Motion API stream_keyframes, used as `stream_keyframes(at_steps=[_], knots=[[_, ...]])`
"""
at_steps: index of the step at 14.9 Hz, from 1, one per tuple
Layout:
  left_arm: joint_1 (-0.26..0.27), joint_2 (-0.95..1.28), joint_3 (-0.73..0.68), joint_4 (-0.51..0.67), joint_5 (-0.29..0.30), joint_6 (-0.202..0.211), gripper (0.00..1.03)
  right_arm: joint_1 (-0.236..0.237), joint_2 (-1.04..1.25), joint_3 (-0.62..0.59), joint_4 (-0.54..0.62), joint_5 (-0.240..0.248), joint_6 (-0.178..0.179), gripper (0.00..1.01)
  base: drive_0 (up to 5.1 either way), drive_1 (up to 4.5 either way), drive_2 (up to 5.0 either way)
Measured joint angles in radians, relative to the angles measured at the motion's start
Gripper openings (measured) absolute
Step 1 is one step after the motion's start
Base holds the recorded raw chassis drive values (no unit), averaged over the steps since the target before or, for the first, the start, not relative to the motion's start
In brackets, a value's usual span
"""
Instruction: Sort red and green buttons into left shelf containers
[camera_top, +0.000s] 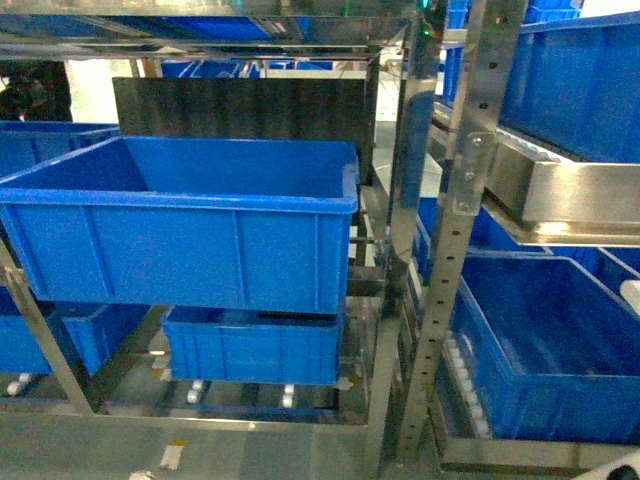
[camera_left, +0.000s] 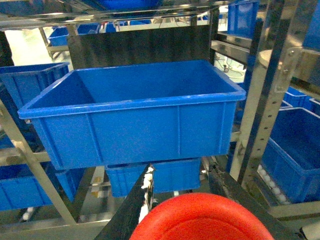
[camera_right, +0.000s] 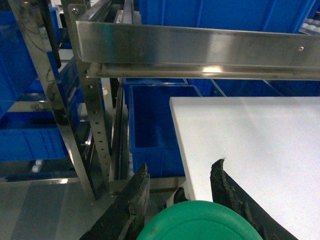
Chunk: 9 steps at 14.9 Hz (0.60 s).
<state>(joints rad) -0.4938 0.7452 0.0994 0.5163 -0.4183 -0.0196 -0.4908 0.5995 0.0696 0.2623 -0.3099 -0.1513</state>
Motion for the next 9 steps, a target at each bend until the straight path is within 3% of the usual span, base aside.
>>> stream_keyframes(at_steps=[6,9], knots=[[0.0,0.0,0.0,0.001,0.003,0.0,0.28,0.0,0.001,0.0,-0.001,0.0,0.0,0.32,-4.7,2.49,2.3],[0.0,-0.002,0.0,0.002,0.0,0.0,0.28,0.0,-0.005,0.0,0.001,0.0,0.0,0.32,-3.0,5.01,-1.6]])
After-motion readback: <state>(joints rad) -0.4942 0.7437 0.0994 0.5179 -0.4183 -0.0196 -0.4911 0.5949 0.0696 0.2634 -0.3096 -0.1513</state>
